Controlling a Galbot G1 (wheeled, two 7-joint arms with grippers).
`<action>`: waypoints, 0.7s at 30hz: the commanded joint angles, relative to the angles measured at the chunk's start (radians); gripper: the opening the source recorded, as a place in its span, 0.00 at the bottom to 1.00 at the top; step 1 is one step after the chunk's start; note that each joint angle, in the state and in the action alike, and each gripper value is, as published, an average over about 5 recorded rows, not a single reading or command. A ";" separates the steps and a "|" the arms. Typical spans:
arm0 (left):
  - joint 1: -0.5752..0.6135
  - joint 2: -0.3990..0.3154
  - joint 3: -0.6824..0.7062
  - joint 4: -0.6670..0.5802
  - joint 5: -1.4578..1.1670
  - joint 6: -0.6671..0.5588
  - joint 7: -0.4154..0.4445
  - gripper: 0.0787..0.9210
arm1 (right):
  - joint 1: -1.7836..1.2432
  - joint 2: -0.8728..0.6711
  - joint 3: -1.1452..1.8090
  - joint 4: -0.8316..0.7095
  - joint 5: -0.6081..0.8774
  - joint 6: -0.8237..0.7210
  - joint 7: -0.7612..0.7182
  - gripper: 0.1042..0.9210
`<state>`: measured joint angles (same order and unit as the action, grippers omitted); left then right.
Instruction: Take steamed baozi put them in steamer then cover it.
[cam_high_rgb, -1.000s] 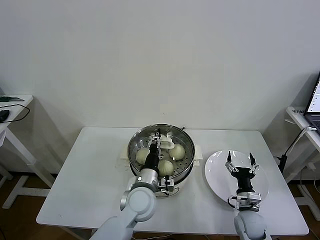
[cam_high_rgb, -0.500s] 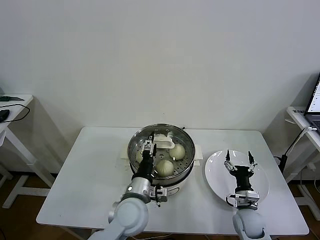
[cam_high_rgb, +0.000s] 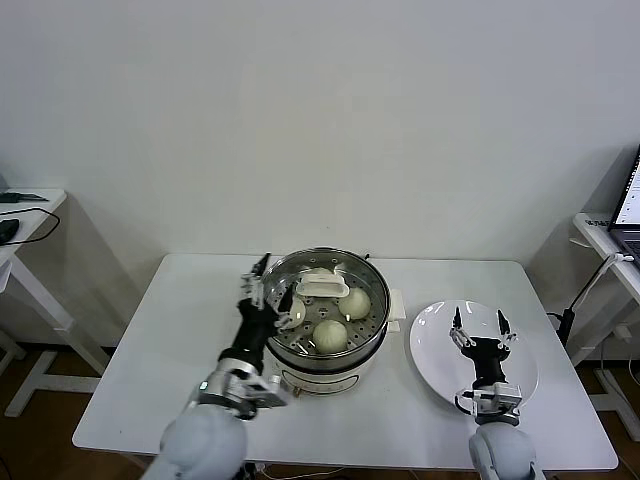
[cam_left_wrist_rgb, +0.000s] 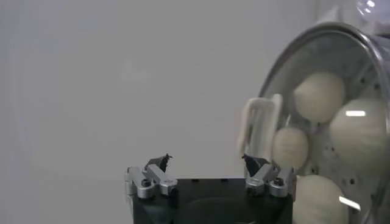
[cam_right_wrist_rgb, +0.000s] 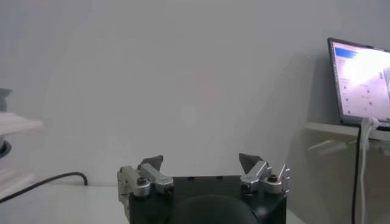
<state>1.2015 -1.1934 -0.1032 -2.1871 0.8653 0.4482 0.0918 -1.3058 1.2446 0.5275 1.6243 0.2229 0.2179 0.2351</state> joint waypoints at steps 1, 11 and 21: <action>0.177 -0.057 -0.483 0.129 -0.820 -0.426 -0.164 0.88 | -0.064 -0.015 0.009 0.056 0.081 -0.027 -0.016 0.88; 0.224 -0.073 -0.550 0.292 -0.938 -0.596 -0.029 0.88 | -0.140 0.012 0.016 0.053 0.062 0.027 0.002 0.88; 0.245 -0.078 -0.535 0.333 -0.922 -0.626 -0.003 0.88 | -0.166 0.045 0.015 0.071 0.033 0.052 -0.009 0.88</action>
<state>1.3992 -1.2590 -0.5638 -1.9425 0.0723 -0.0513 0.0590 -1.4332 1.2715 0.5407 1.6788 0.2699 0.2444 0.2299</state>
